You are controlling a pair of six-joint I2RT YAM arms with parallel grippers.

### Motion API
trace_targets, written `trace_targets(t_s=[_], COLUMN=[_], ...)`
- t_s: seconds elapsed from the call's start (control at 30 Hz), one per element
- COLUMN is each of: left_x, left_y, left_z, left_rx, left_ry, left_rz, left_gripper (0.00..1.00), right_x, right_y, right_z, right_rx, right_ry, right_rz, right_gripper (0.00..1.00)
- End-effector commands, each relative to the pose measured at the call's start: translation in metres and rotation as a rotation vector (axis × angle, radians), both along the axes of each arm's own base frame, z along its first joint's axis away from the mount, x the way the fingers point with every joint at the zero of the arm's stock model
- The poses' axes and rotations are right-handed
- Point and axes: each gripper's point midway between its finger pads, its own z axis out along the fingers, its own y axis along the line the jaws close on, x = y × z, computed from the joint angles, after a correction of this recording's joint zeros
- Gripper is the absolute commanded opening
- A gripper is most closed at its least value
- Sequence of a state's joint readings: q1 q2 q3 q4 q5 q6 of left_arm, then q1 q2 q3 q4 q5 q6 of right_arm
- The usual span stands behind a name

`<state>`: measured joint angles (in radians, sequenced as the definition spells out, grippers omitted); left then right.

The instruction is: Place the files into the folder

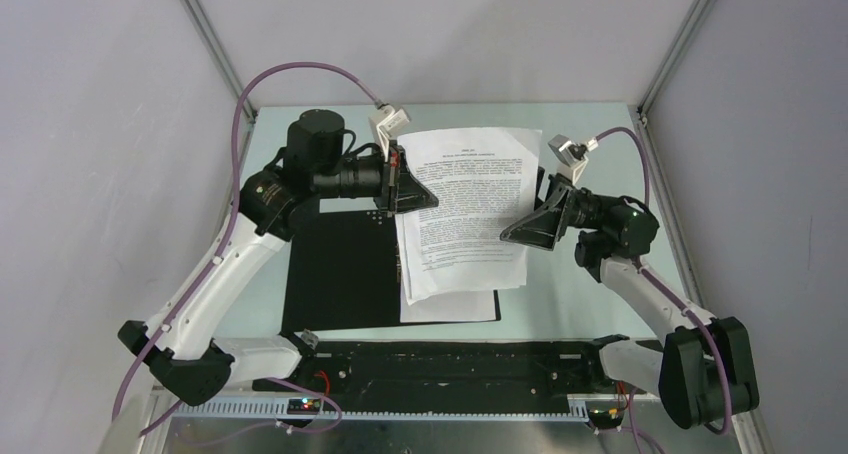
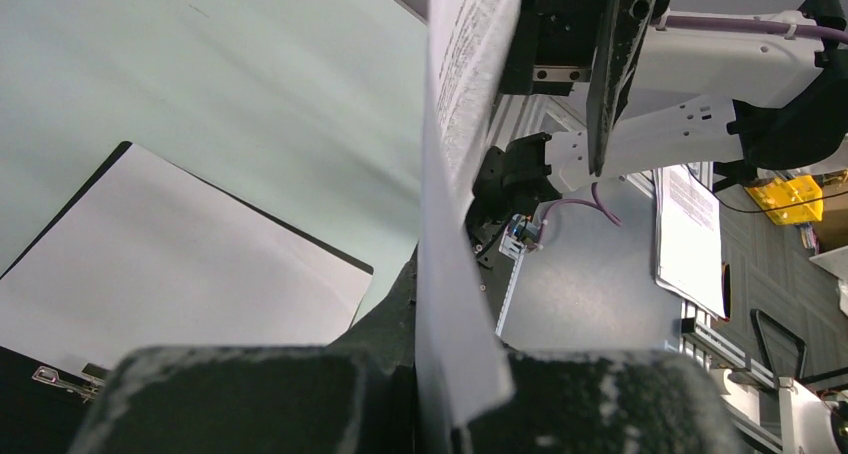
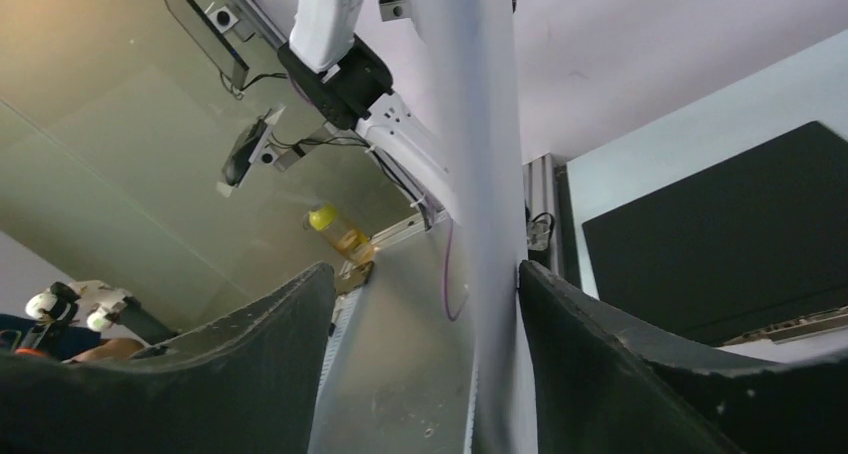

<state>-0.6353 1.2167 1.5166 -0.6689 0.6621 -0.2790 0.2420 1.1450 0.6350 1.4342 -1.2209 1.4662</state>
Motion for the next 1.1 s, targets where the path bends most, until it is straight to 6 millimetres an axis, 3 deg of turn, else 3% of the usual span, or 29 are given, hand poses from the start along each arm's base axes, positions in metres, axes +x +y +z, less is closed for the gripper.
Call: trace_targets(t_s=[0.0,0.1,0.2,0.27,0.3,0.33,0.37,0.43,0.57,0.73,0.9,1.07], left_x=[-0.004,-0.004,0.0,0.006,0.009,0.016,0.02,0.034,0.071,0.089,0.105,0.115], left_y=[0.0,-0.001,-0.003,-0.001,-0.001,0.001,0.002,0.006,0.027,0.042,0.042,0.056], left_z=[0.017,0.015,0.005,-0.003,-0.007,-0.015,-0.021,-0.038,-0.089,-0.16,-0.203,-0.24], left_rx=[-0.031,-0.03,-0.013,0.005,0.012,0.032,0.042,0.08,0.187,0.306,0.365,0.46], left_ry=[-0.055,-0.04,-0.014,0.001,0.014,0.023,0.043,0.084,0.192,0.327,0.382,0.415], left_rz=[-0.023,-0.027,-0.012,0.024,0.042,0.082,0.114,0.206,0.491,0.666,0.747,0.84], left_gripper=[0.0,0.0,0.0,0.18,0.27,0.31,0.43,0.62,0.7,0.69,0.69,0.75], right_x=[-0.016,-0.01,0.0,0.011,0.02,0.026,0.031,0.042,0.068,0.087,0.106,0.117], right_y=[-0.001,0.0,0.002,0.003,0.005,0.005,0.006,0.007,0.004,0.011,0.012,0.007], right_z=[0.002,-0.002,-0.007,-0.012,-0.024,-0.026,-0.039,-0.056,-0.107,-0.162,-0.225,-0.272], right_rx=[0.012,0.008,-0.007,-0.023,-0.063,-0.071,-0.119,-0.176,-0.295,-0.439,-0.57,-0.666], right_ry=[-0.05,-0.008,0.002,0.036,0.13,0.094,0.183,0.254,0.469,0.563,0.669,0.724], right_rz=[0.019,-0.003,-0.057,-0.124,-0.149,-0.203,-0.224,-0.296,-0.432,-0.545,-0.575,-0.614], right_gripper=[0.69,0.56,0.35,0.18,0.14,0.03,0.01,0.0,0.0,0.0,0.0,0.0])
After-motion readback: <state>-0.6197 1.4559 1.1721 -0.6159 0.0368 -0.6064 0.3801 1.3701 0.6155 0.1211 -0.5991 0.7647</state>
